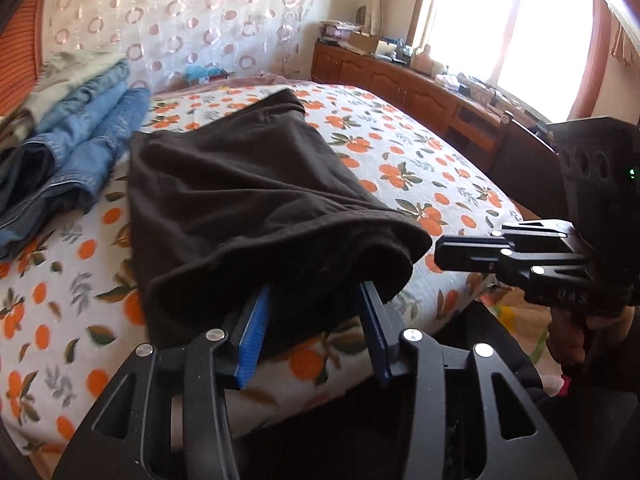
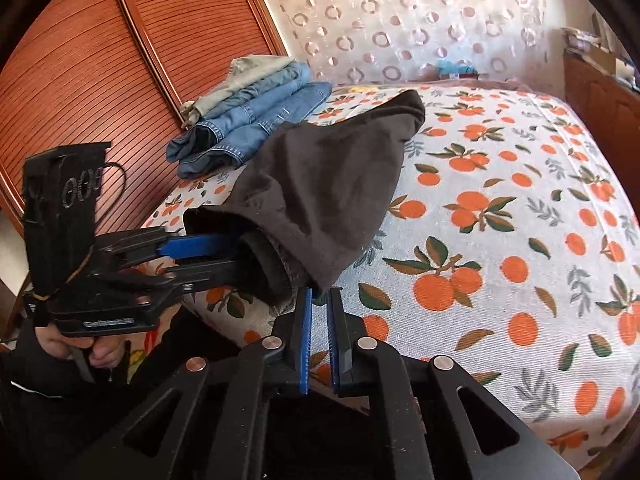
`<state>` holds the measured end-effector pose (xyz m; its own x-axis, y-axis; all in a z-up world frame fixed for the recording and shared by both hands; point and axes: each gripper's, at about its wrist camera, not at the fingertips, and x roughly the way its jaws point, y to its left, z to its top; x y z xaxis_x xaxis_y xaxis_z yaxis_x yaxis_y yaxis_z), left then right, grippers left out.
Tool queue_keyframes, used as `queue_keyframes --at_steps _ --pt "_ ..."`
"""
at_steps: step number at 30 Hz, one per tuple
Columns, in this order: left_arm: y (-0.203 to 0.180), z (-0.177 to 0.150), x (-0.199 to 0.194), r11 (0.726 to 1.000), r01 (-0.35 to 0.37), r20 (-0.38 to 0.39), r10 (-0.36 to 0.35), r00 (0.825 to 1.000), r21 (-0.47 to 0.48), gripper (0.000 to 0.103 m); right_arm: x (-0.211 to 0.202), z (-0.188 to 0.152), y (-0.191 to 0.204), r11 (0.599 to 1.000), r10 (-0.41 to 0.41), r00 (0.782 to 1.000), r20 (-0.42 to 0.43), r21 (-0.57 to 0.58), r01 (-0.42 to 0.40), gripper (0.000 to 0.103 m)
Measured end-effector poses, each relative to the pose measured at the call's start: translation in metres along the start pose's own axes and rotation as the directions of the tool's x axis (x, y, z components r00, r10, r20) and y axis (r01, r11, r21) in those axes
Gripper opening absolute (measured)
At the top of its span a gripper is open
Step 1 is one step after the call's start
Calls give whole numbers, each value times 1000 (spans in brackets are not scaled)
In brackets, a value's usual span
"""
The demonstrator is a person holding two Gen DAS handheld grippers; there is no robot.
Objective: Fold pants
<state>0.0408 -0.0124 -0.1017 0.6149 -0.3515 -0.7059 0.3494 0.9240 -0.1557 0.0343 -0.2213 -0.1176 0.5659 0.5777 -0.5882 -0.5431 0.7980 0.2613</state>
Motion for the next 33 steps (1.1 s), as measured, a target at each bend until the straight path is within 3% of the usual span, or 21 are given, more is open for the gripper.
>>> queue_keyframes --at_steps 2,4,6,13,16,22,24,27,30,33 --pt "3 -3 -9 1000 3 12 -3 1000 -8 47 -5 0 6 1000 -11 1000 14 -17 11 18" --pt "7 -4 -19 1000 -10 31 10 999 -13 47 -8 2 11 999 -22 999 23 -33 23 39" --pt "14 -4 -27 999 -25 50 26 998 -27 47 -10 3 15 998 -32 999 33 -49 33 46" --pt "41 4 -42 994 -82 101 90 991 -79 47 2 12 35 991 -73 996 42 -108 77 54" --pt "50 4 -35 992 -95 84 101 991 -77 47 11 15 42 986 -87 995 40 -138 92 55" --pt "65 -1 -13 989 -115 39 119 992 -93 46 28 18 49 975 -132 991 12 -179 132 55" --pt "67 -2 -10 989 -102 42 106 993 -104 29 32 18 49 973 -147 989 0 -179 145 55" --pt "66 -5 -10 991 -91 43 95 995 -95 13 35 19 46 973 -164 986 -11 -165 160 55" --pt "61 -9 -17 993 -92 59 97 994 -76 8 32 18 41 978 -152 988 -14 -146 149 26" --pt "62 -14 -29 993 -80 71 86 994 -91 7 26 17 38 980 -142 990 -16 -141 139 13"
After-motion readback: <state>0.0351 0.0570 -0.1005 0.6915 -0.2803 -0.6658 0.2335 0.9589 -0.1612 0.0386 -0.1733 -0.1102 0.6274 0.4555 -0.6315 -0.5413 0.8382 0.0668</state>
